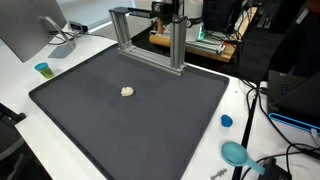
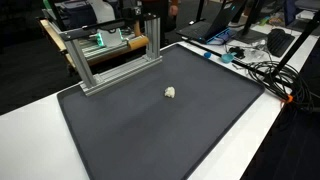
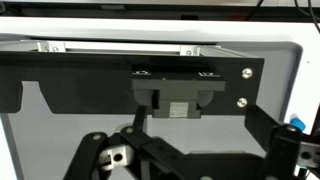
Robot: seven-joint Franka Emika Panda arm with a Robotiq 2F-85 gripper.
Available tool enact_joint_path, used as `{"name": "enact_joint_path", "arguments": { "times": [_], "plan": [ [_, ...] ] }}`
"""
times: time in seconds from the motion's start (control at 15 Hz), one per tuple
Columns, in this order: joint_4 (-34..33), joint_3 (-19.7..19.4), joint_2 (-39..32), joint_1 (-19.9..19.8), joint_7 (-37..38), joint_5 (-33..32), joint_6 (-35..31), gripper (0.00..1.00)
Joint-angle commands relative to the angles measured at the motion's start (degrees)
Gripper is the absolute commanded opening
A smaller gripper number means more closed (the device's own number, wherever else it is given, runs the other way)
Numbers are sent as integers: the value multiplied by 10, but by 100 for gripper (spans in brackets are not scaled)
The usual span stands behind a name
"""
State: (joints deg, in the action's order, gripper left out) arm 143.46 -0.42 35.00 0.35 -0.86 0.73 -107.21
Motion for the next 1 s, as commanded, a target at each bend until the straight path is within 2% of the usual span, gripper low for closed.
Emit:
{"name": "enact_joint_path", "arguments": {
  "times": [0.0, 0.73, 0.93],
  "plan": [
    [-1, 0, 0, -1, 0, 0, 1, 100],
    [-1, 0, 0, -1, 0, 0, 1, 100],
    [5, 7, 15, -22, 60, -3, -20, 100]
  ]
}}
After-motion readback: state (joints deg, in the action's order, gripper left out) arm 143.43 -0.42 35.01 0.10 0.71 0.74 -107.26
